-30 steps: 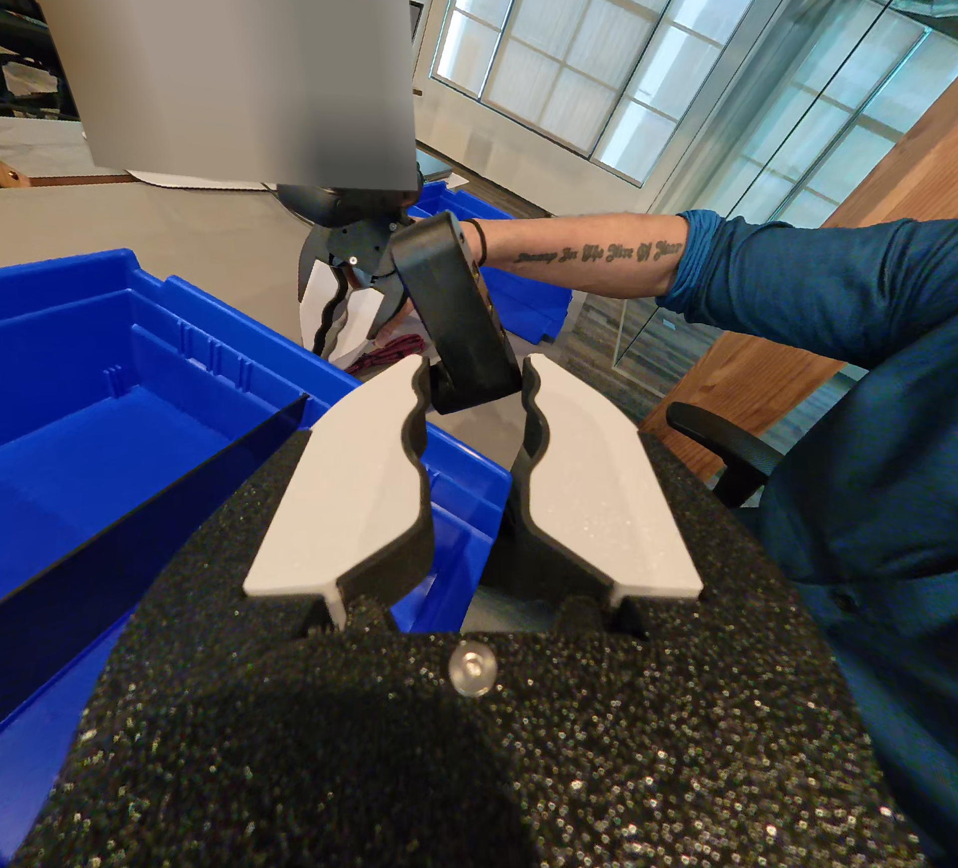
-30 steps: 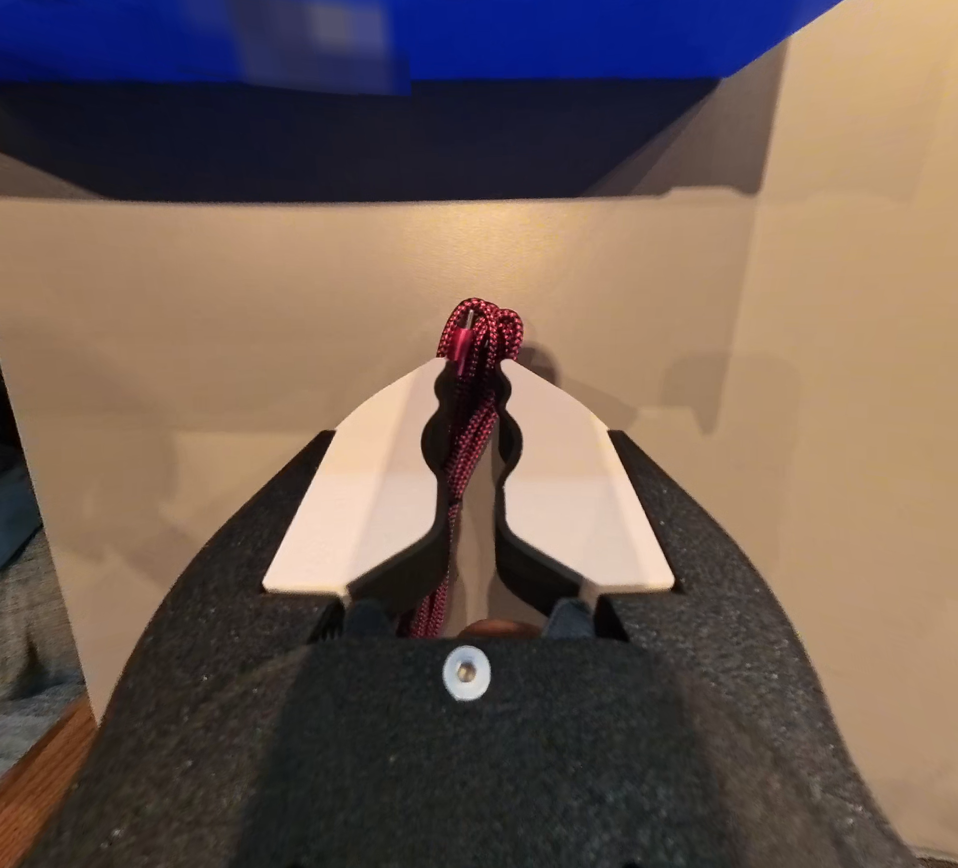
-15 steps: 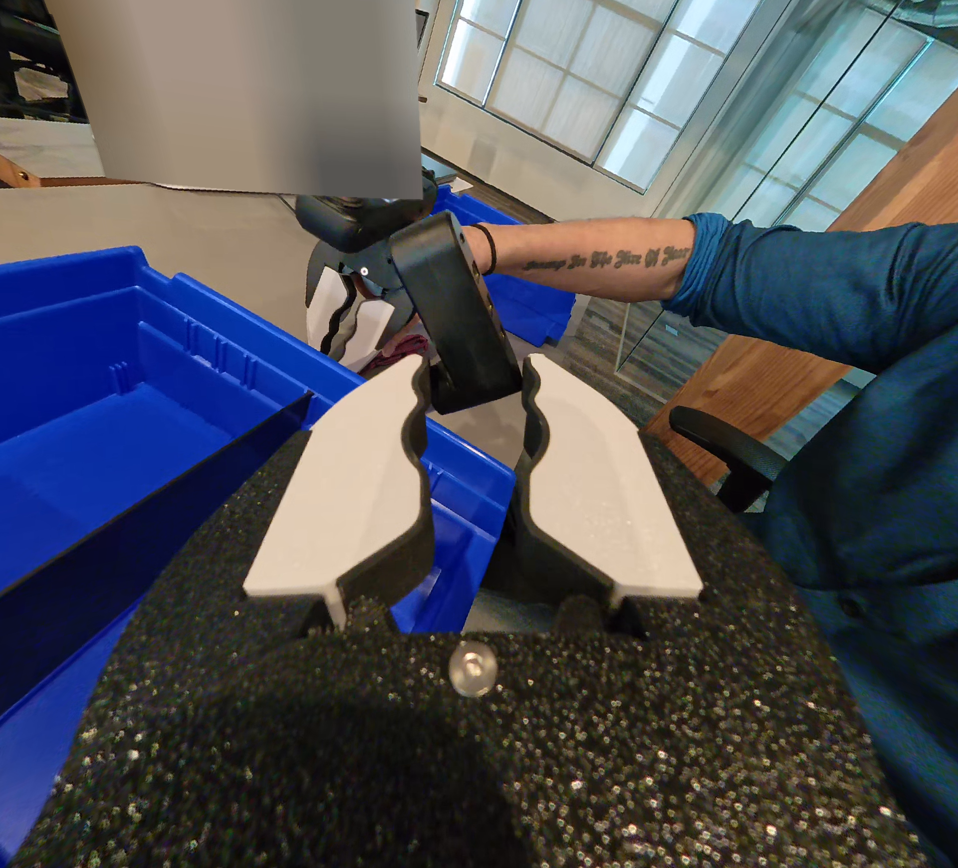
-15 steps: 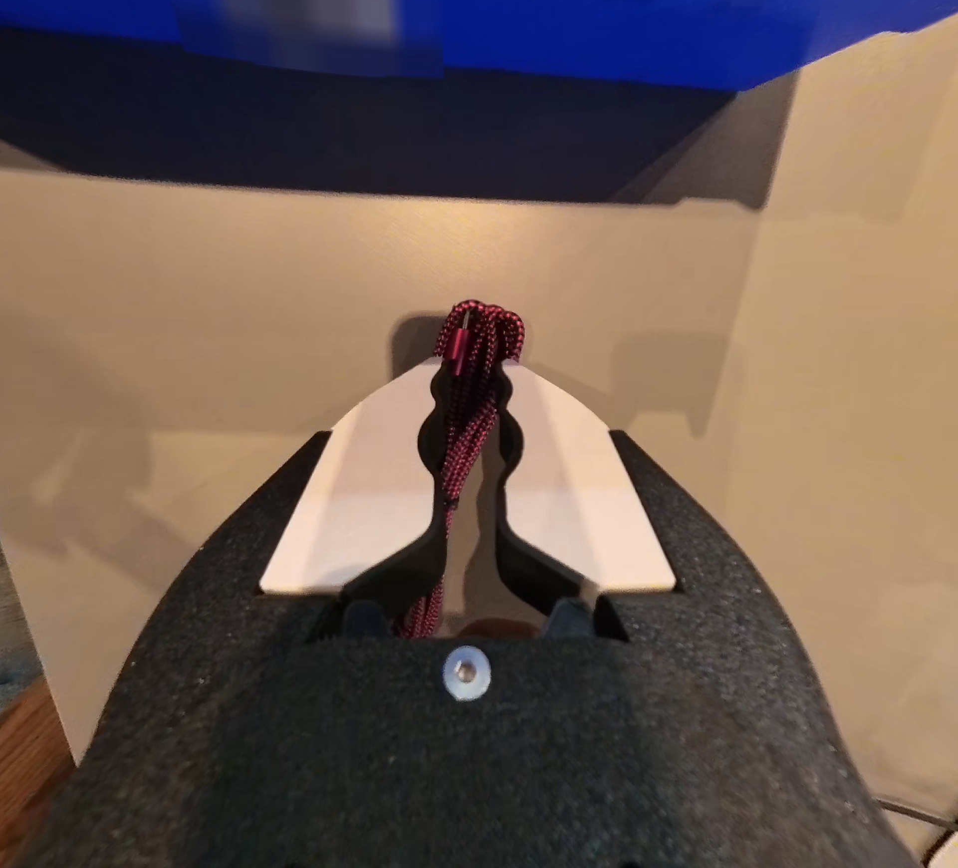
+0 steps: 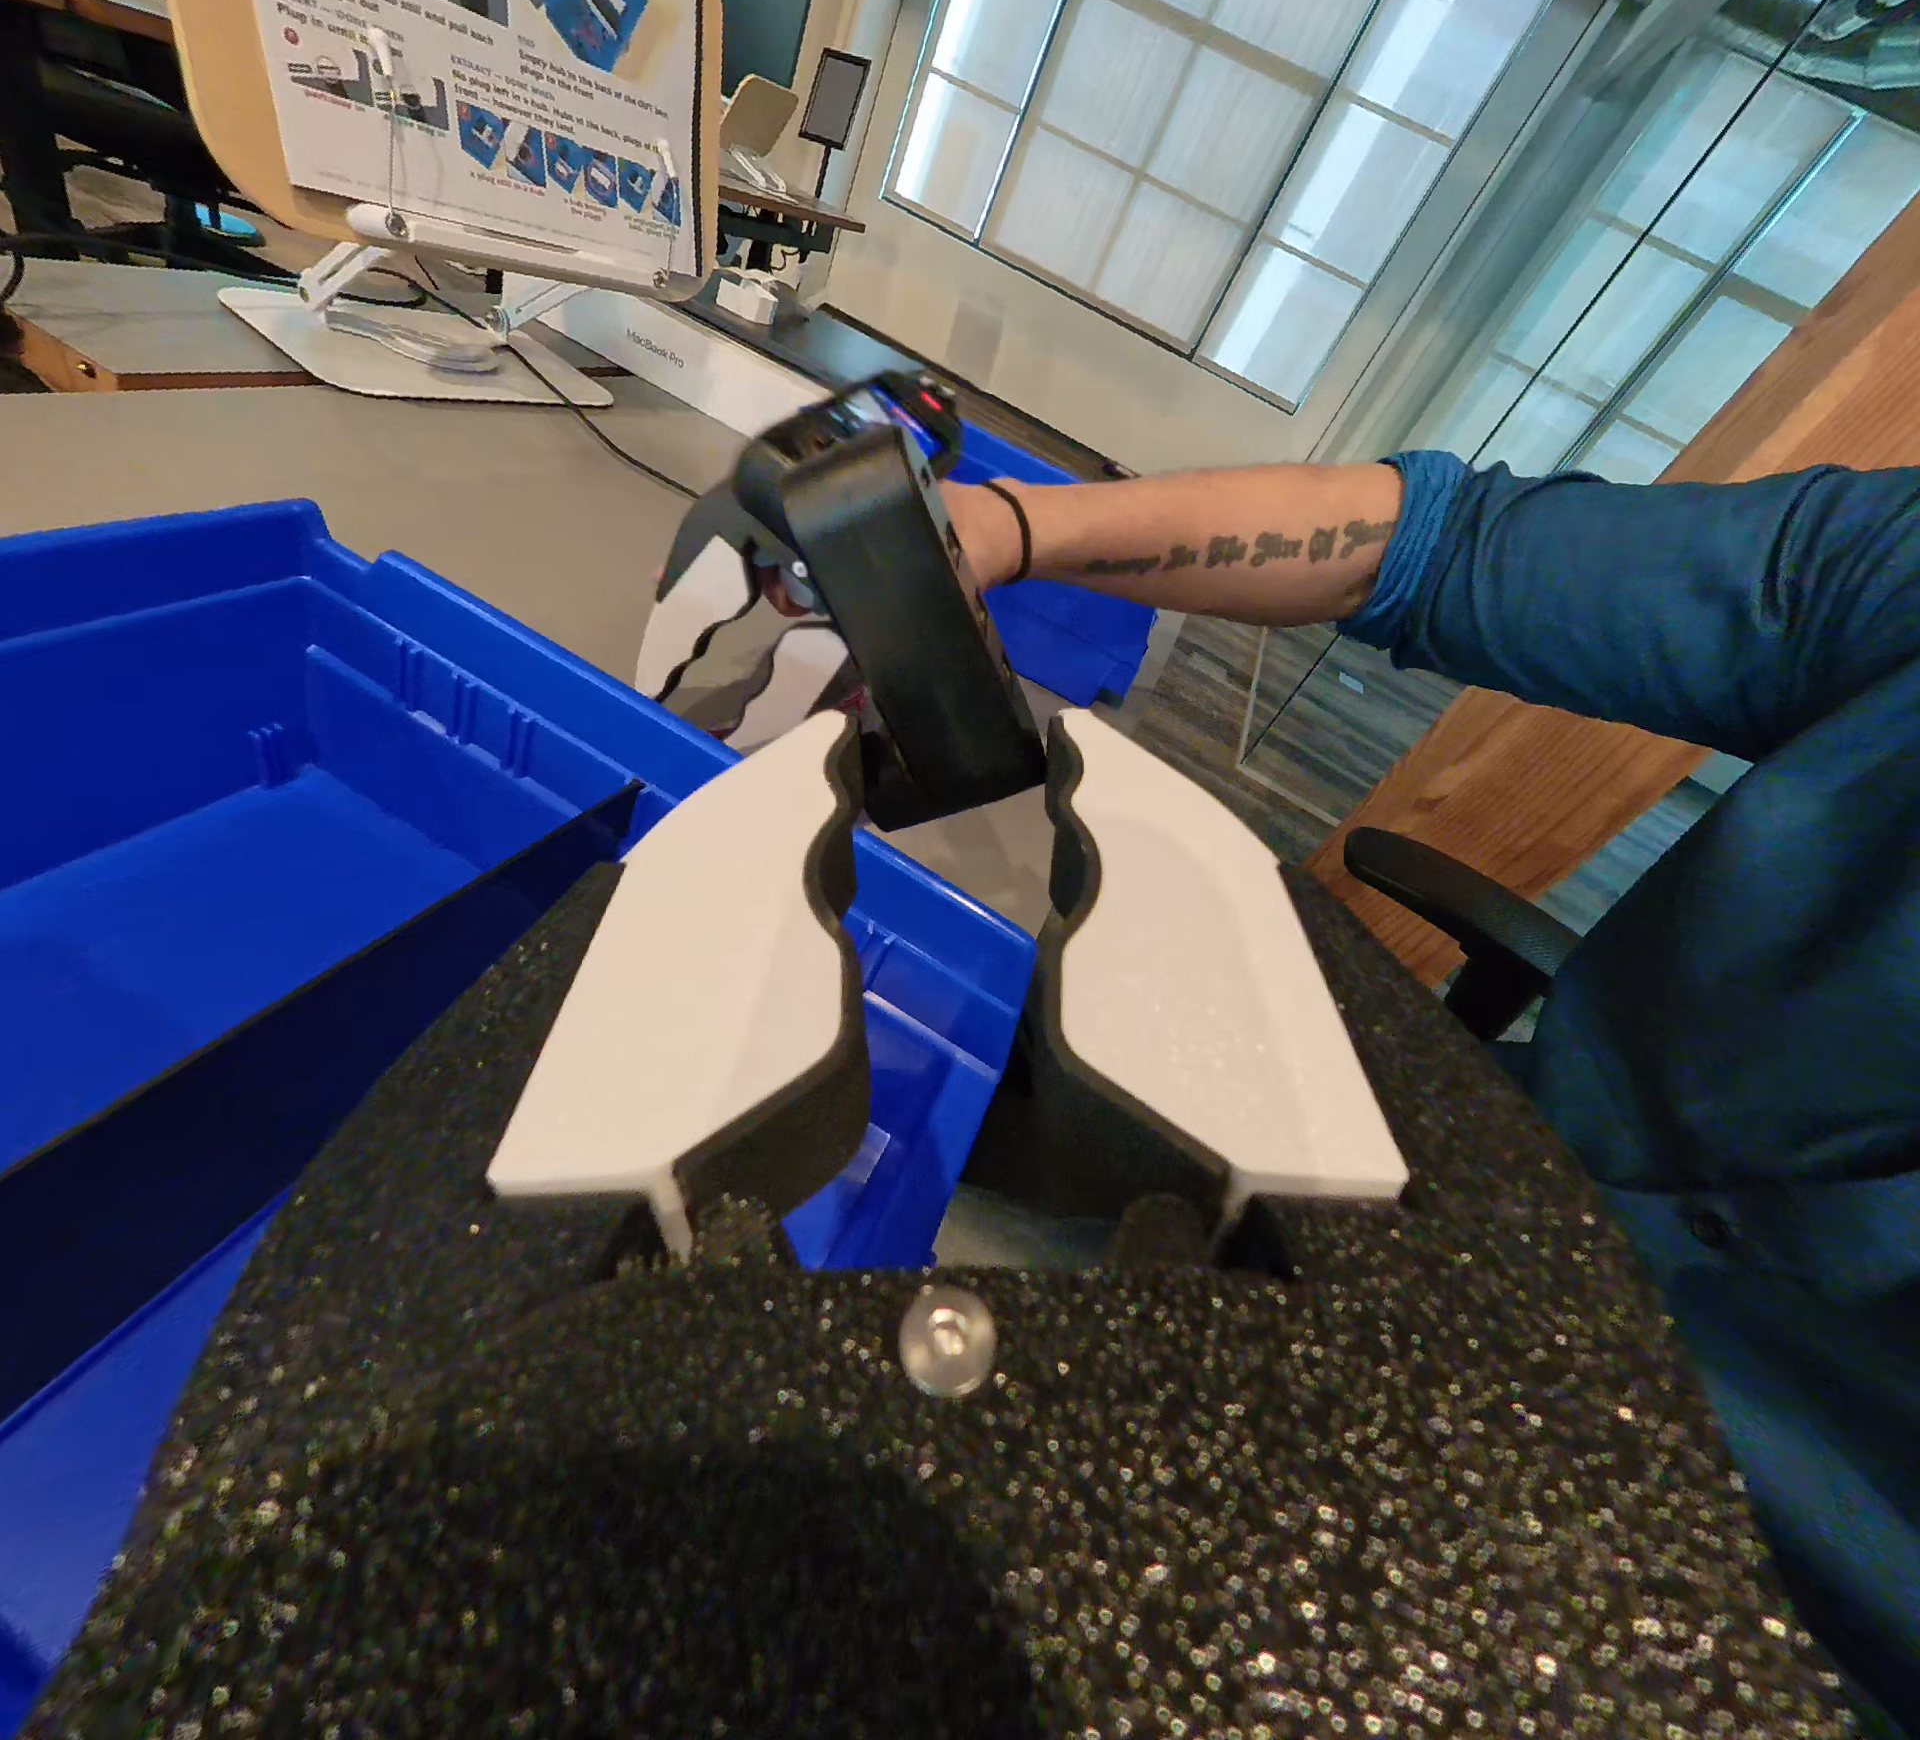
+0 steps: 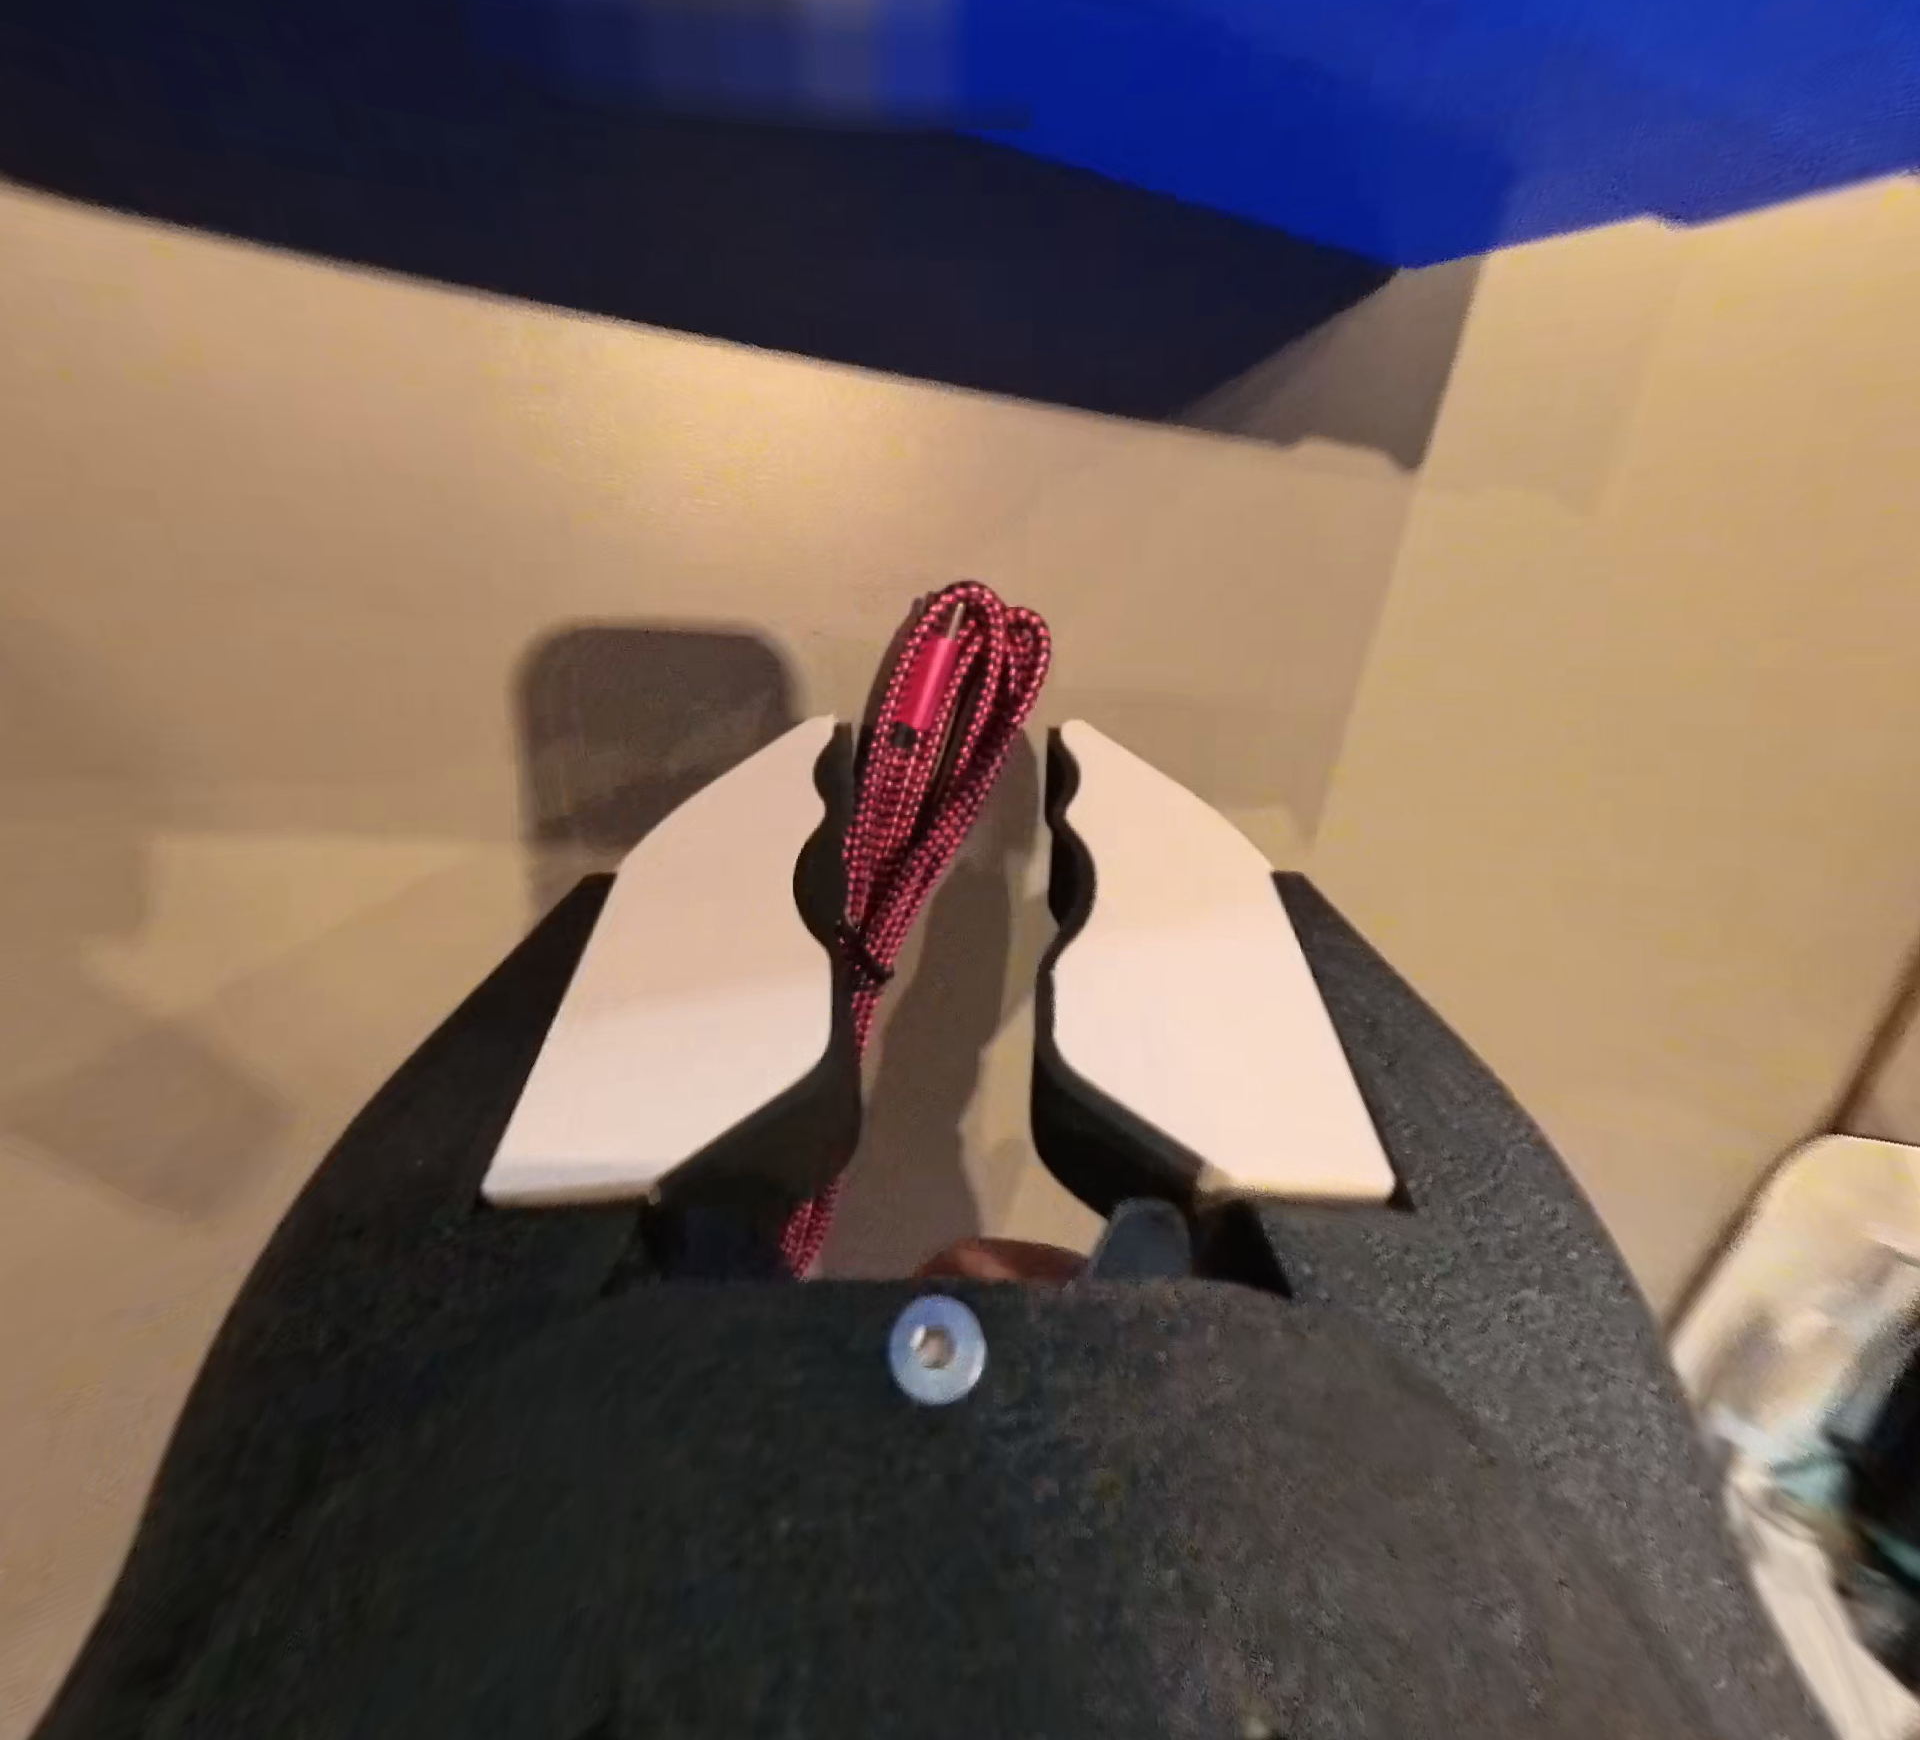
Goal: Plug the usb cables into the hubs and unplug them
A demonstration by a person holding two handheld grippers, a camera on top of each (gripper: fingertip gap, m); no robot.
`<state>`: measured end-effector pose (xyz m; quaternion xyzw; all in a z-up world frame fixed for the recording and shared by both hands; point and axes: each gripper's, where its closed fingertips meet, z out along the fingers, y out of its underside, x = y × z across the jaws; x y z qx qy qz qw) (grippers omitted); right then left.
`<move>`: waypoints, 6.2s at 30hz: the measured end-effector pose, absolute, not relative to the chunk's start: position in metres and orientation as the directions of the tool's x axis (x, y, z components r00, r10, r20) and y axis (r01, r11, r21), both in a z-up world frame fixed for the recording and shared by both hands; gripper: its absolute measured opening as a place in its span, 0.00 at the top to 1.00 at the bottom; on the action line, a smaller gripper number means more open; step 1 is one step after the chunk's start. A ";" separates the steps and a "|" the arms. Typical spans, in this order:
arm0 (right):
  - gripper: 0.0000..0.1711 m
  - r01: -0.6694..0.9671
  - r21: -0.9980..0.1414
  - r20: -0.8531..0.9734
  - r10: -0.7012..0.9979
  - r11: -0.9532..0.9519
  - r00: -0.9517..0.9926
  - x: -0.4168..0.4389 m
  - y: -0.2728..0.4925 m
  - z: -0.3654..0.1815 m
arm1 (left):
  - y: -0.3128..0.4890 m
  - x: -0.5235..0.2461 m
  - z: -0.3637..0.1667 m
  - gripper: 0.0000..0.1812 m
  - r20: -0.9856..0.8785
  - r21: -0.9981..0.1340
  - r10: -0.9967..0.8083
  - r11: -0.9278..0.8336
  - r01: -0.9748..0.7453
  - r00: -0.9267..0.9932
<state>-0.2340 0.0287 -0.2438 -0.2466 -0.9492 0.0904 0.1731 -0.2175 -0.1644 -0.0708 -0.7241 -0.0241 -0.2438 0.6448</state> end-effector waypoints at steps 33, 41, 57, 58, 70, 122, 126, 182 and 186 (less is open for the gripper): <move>0.95 0.931 -0.303 -0.701 0.614 0.205 -0.363 -0.203 0.033 -0.225 | -0.162 -0.208 -0.070 0.82 0.391 -0.920 -0.316 -0.148 0.363 0.864; 0.93 0.934 -0.283 -0.681 0.640 0.218 -0.356 -0.200 0.073 -0.243 | -0.157 -0.207 -0.074 0.81 0.407 -0.913 -0.326 -0.161 0.374 0.853; 0.75 0.897 -0.323 -0.509 0.743 0.303 -0.434 -0.200 0.104 -0.246 | -0.146 -0.200 -0.075 0.82 0.406 -0.913 -0.340 -0.177 0.366 0.848; 0.75 0.871 -0.335 -0.454 0.749 0.358 -0.483 -0.198 0.104 -0.246 | -0.146 -0.200 -0.075 0.82 0.407 -0.913 -0.340 -0.176 0.367 0.848; 0.81 0.543 -0.261 0.454 0.598 0.798 -0.661 -0.204 0.080 -0.226 | -0.148 -0.200 -0.075 0.81 0.409 -0.912 -0.344 -0.160 0.376 0.845; 0.88 0.619 -0.261 0.233 0.670 0.741 -0.705 -0.225 0.066 -0.250 | -0.157 -0.202 -0.073 0.82 0.411 -0.911 -0.340 -0.122 0.393 0.846; 0.93 0.676 -0.325 0.112 0.737 0.661 -0.667 -0.226 0.063 -0.246 | -0.159 -0.202 -0.073 0.82 0.409 -0.912 -0.336 -0.122 0.392 0.848; 0.97 0.359 -0.826 0.148 0.782 0.435 -0.605 -0.220 0.060 -0.133 | -0.091 -0.214 -0.085 0.82 0.372 -0.914 -0.147 -0.229 0.334 0.916; 0.97 0.365 -0.798 0.209 0.788 0.479 -0.579 -0.215 0.066 -0.121 | -0.066 -0.218 -0.086 0.82 0.355 -0.912 -0.107 -0.259 0.318 0.929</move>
